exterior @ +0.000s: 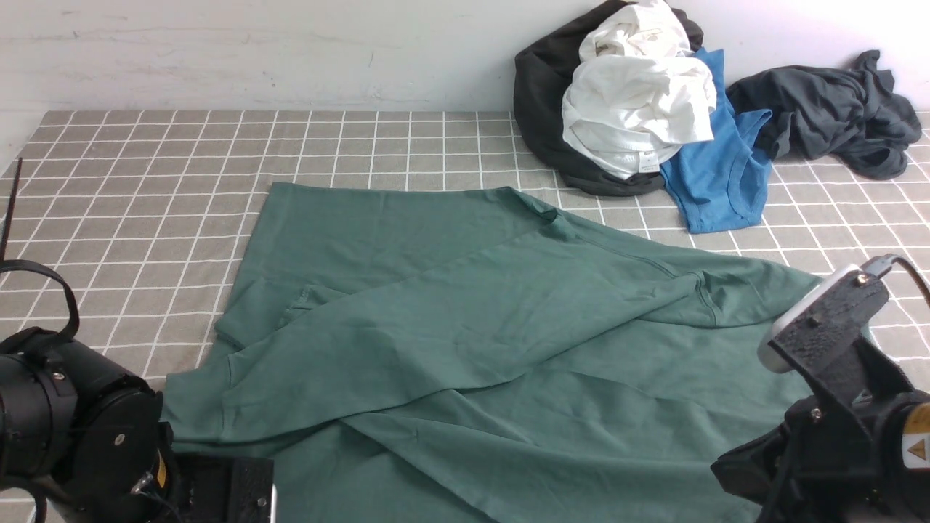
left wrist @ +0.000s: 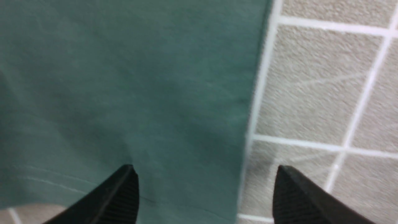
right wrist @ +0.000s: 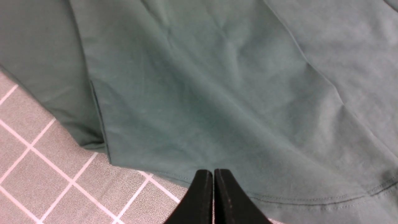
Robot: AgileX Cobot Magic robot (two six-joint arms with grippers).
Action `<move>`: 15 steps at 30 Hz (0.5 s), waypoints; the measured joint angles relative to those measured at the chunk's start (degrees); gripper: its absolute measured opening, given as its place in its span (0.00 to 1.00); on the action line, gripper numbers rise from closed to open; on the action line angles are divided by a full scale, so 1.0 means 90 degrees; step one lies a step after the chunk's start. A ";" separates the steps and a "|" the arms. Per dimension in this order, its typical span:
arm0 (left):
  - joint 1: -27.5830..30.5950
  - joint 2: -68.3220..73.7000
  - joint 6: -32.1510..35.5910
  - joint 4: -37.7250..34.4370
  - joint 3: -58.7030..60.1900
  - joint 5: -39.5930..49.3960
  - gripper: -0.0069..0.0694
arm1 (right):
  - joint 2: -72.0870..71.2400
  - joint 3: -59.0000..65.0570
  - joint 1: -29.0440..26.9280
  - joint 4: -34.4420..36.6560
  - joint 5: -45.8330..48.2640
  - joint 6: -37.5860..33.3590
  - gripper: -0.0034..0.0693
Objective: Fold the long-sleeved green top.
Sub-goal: Use both arms simultaneously to clamp the lower edge of the clothing fabric
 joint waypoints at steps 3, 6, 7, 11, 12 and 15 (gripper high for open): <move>0.0000 0.0000 0.0002 0.0008 0.0021 -0.0277 0.67 | 0.0000 0.0000 0.0000 0.0020 0.0000 -0.0046 0.05; 0.0000 0.0000 -0.0136 -0.0053 0.0021 -0.0387 0.45 | 0.0000 0.0000 0.0000 0.0041 0.0000 -0.0063 0.05; 0.0000 0.0000 -0.0176 -0.0067 0.0021 -0.0381 0.43 | 0.0000 0.0000 0.0000 0.0041 0.0000 -0.0063 0.05; 0.0000 -0.0093 -0.0386 -0.0523 0.0021 -0.0190 0.13 | 0.0000 0.0000 0.0000 0.0035 0.0000 -0.0090 0.05; 0.0000 -0.0190 -0.0404 -0.0608 0.0021 -0.0151 0.11 | 0.0000 0.0000 0.0000 0.0035 0.0000 -0.0090 0.05; 0.0000 -0.0518 -0.0449 -0.0705 0.0021 0.0009 0.09 | 0.0000 0.0000 0.0000 0.0035 0.0000 -0.0090 0.05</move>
